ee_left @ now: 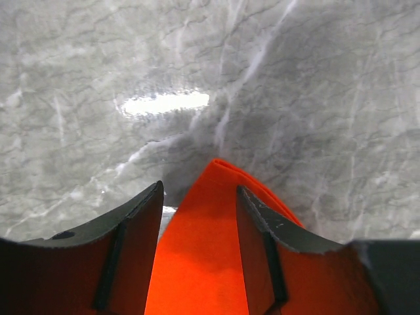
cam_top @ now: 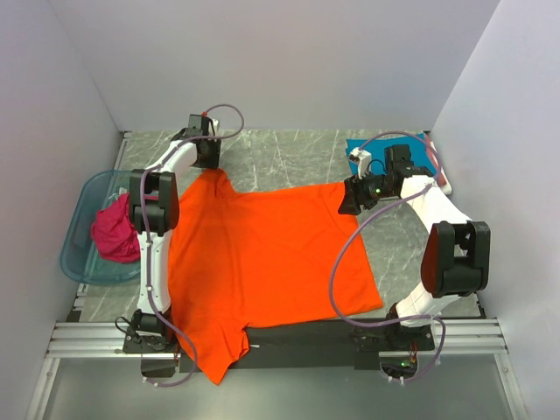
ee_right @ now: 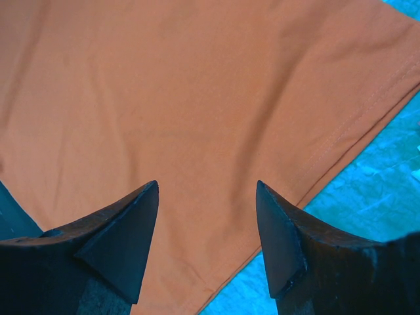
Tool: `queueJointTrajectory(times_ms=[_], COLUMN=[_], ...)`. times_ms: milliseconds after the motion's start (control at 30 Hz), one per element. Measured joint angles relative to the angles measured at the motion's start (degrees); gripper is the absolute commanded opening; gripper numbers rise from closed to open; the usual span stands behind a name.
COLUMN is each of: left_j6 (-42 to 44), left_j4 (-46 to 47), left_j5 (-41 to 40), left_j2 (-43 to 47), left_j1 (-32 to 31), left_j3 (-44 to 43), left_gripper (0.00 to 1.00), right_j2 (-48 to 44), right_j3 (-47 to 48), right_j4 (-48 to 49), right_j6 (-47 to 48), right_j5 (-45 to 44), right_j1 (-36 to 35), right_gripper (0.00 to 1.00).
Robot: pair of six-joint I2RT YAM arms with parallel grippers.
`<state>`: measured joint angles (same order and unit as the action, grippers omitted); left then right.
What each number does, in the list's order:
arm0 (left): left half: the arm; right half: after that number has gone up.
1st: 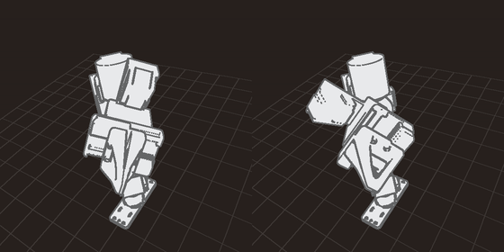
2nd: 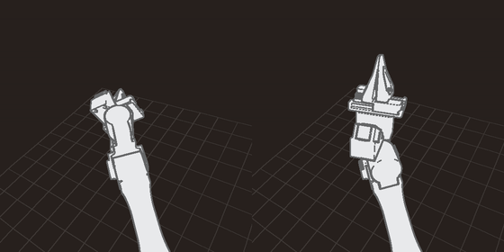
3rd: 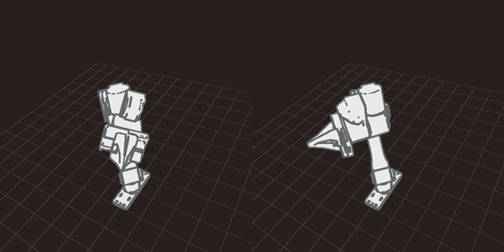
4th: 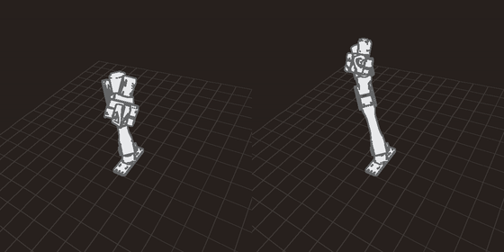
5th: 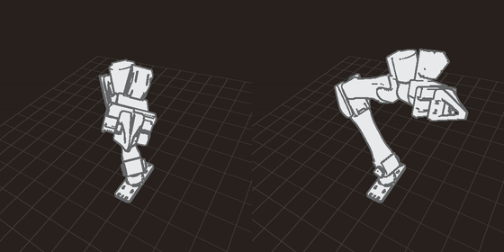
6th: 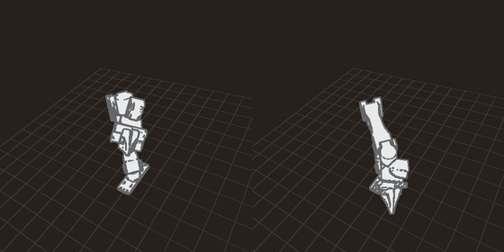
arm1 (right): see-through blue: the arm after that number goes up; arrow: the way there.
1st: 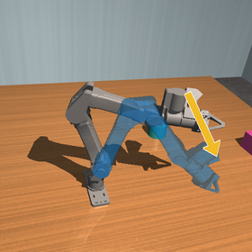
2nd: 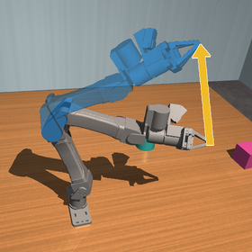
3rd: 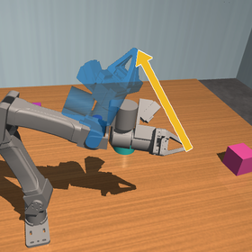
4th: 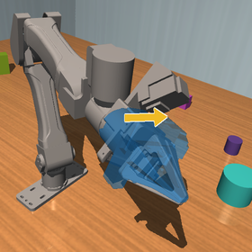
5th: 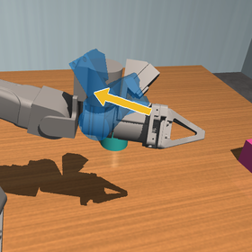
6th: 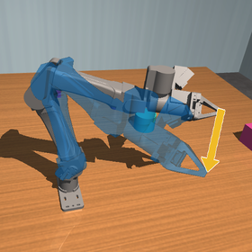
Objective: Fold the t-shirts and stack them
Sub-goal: Flatten the tshirt out
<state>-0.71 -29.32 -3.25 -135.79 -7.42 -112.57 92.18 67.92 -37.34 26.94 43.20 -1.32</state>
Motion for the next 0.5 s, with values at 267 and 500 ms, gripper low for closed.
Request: queueJointTrajectory(times_ms=[267, 500], left_j6=[-0.81, -0.39], left_j4=[0.09, -0.79], left_j5=[2.21, 3.48], left_j2=[1.01, 1.16], left_j1=[0.92, 1.44], left_j3=[0.09, -0.04], left_gripper=[0.52, 0.50], right_j2=[0.00, 0.00], right_j3=[0.00, 0.00], right_j4=[-0.02, -0.07], right_j6=[0.00, 0.02], right_j5=[0.04, 0.26], right_j1=[0.22, 0.24], right_gripper=[0.67, 0.67])
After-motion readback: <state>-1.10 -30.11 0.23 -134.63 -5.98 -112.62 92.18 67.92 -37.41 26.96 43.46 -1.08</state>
